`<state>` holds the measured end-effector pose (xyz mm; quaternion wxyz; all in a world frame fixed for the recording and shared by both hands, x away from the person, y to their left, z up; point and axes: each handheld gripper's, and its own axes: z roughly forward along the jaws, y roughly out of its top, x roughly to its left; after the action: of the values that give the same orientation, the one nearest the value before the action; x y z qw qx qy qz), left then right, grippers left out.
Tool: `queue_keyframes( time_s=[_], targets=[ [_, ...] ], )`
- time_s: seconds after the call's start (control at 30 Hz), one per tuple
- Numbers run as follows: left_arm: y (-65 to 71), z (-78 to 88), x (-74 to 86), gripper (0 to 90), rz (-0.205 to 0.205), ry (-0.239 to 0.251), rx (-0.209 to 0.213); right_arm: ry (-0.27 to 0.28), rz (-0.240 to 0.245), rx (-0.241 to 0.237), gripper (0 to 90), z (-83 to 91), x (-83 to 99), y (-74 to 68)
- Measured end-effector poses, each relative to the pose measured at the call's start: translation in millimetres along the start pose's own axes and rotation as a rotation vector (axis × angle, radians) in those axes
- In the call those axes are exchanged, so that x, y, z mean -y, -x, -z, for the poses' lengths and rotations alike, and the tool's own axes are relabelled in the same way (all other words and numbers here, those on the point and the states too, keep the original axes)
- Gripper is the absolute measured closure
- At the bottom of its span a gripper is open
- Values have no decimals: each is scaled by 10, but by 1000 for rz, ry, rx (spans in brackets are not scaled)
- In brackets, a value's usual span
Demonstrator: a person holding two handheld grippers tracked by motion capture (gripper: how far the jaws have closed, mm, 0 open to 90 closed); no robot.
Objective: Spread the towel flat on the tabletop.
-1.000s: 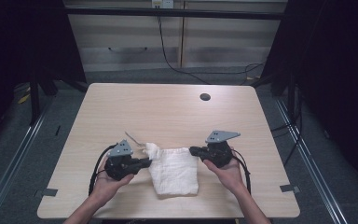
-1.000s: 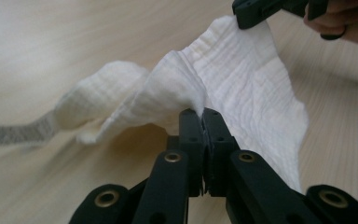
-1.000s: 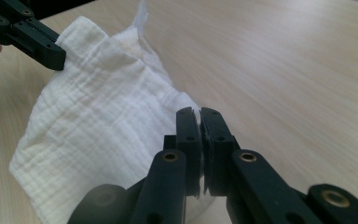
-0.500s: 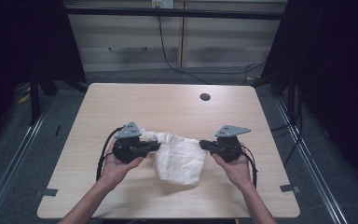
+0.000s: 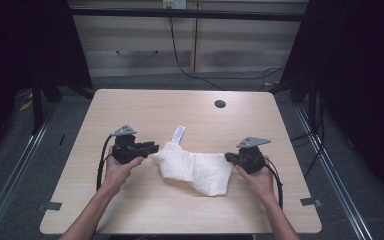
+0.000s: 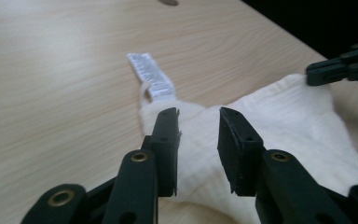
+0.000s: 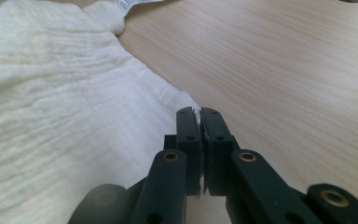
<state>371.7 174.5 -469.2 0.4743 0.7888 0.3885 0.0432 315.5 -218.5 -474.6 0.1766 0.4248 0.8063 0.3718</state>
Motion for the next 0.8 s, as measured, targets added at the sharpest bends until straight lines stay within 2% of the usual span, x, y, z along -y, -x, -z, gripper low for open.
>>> queue_keyframes(
  time_s=[0.07, 0.13, 0.23, 0.33, 0.37, 0.4, 0.43, 0.5, 0.53, 0.6, 0.8],
  targets=[
    [-1, -125, 70, 622, -17, -53, -19, -14, 1, -4, 876, -52, 7, 5],
    [18, -226, 116, 604, -35, -93, -17, -19, 3, -4, 875, -64, 10, 5],
    [31, -288, 143, 550, -49, -117, -27, -26, 11, -12, 875, -76, 17, -7],
    [46, -332, 186, 540, -60, -150, -39, -23, 5, -14, 874, -61, 19, -14],
    [49, -341, 199, 553, -72, -161, -39, -24, 4, -13, 874, -53, 21, -15],
    [64, -344, 213, 668, -91, -155, -50, -20, 7, -15, 874, -49, 25, -7],
    [84, -345, 219, 668, -105, -161, -48, -20, 7, -15, 874, -49, 25, -7],
    [124, -336, 237, 796, -134, -172, -72, -18, 9, -16, 874, -46, 33, -3],
    [136, -330, 251, 851, -139, -174, -65, -27, -2, -15, 874, -38, 37, -10],
    [172, -285, 275, 858, -145, -189, -68, -26, 1, -15, 875, -37, 39, -7],
    [290, -50, 438, 864, -184, -233, -19, -21, 17, -45, 873, -47, 48, -59]
  ],
)
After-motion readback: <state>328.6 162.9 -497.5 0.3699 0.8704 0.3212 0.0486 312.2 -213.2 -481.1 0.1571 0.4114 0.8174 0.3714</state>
